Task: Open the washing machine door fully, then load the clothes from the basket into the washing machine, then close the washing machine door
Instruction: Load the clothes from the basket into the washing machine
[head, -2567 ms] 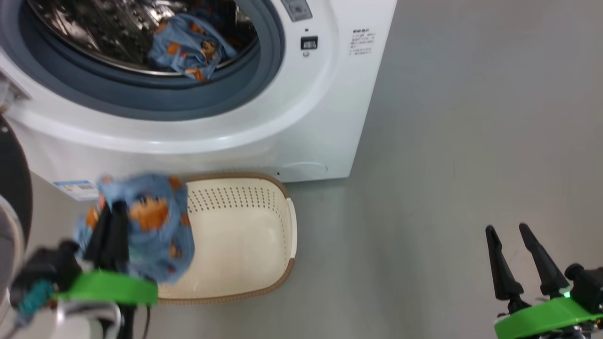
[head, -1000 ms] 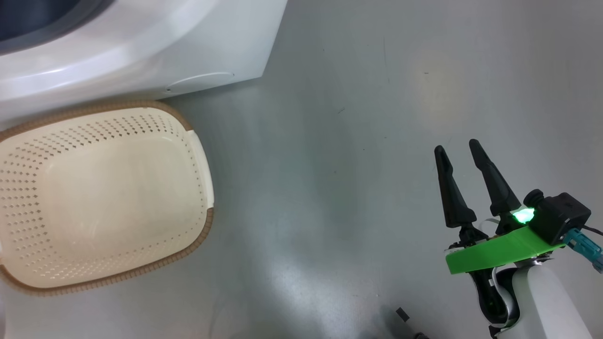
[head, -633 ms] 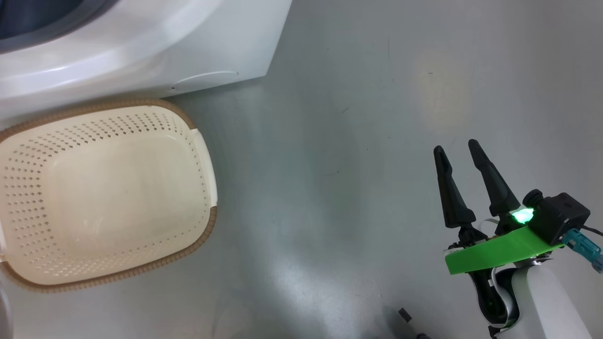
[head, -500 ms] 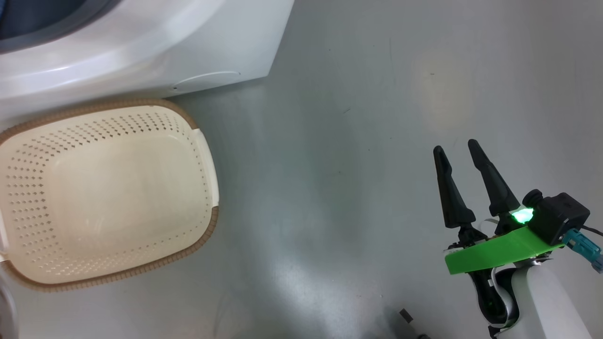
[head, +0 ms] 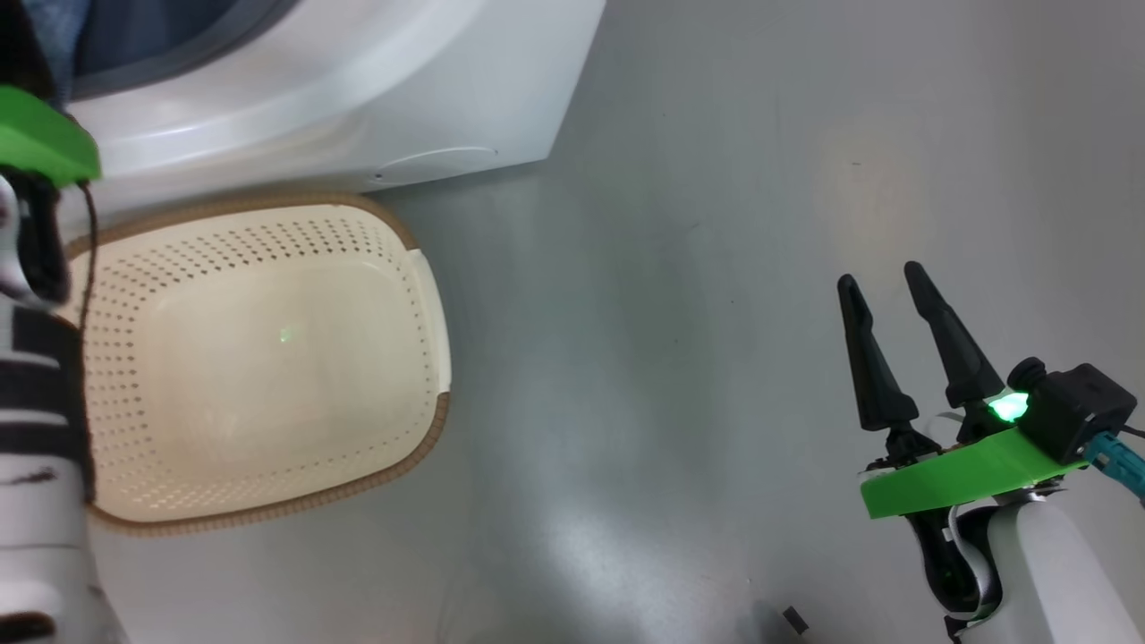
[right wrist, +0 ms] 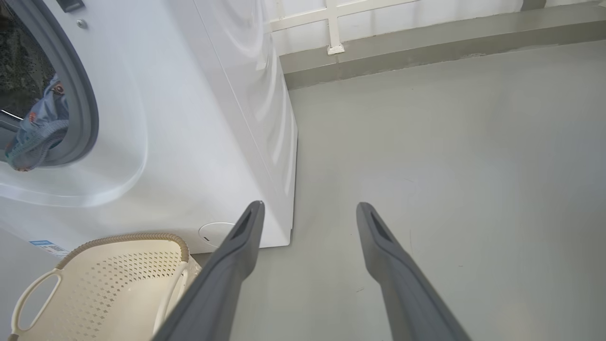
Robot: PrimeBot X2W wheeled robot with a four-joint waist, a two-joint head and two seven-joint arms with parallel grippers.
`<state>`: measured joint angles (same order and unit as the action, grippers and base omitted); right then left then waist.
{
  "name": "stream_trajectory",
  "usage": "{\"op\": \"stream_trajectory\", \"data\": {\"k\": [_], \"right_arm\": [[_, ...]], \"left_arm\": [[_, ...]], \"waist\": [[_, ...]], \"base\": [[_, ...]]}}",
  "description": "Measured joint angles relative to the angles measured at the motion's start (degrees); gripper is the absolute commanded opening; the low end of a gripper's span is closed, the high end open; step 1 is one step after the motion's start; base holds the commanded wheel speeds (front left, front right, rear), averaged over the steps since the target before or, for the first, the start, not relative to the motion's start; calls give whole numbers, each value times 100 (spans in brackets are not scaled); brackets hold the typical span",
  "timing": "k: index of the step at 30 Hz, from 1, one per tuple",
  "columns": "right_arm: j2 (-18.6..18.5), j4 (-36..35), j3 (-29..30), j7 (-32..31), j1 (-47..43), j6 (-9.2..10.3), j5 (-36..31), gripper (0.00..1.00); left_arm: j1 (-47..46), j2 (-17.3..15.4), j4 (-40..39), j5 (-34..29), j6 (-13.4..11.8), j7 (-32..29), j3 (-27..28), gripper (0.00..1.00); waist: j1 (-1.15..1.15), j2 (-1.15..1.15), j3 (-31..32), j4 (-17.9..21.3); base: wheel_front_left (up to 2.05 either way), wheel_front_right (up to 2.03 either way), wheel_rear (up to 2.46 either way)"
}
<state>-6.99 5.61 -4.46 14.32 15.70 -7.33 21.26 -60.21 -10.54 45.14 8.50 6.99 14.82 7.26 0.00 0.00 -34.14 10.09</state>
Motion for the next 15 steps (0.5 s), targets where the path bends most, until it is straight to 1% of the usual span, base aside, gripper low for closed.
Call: {"op": "stream_trajectory", "data": {"k": [4,7,9,10,15], "right_arm": [[-63,-16,88,0,-2,0,-4,100],[-89,-36,121,0,-3,0,-19,100],[-118,-42,155,0,-8,0,-52,100],[-118,-42,155,0,-8,0,-52,100],[-207,-30,188,0,-55,0,-52,100]], "left_arm": [[456,165,-400,5,8,-1,68,100],[724,224,-587,-27,8,-1,76,100],[1129,368,-873,-27,9,-1,133,100],[1129,368,-873,-27,9,-1,133,100],[1843,552,-1395,-59,23,-1,233,100]], "waist": [[0,0,44,-141],[0,0,66,-211],[0,0,112,-313],[0,0,112,-313],[0,0,245,-445]], "base": [[0,0,0],[0,0,0],[0,0,0],[0,0,0],[0,0,0]]}}
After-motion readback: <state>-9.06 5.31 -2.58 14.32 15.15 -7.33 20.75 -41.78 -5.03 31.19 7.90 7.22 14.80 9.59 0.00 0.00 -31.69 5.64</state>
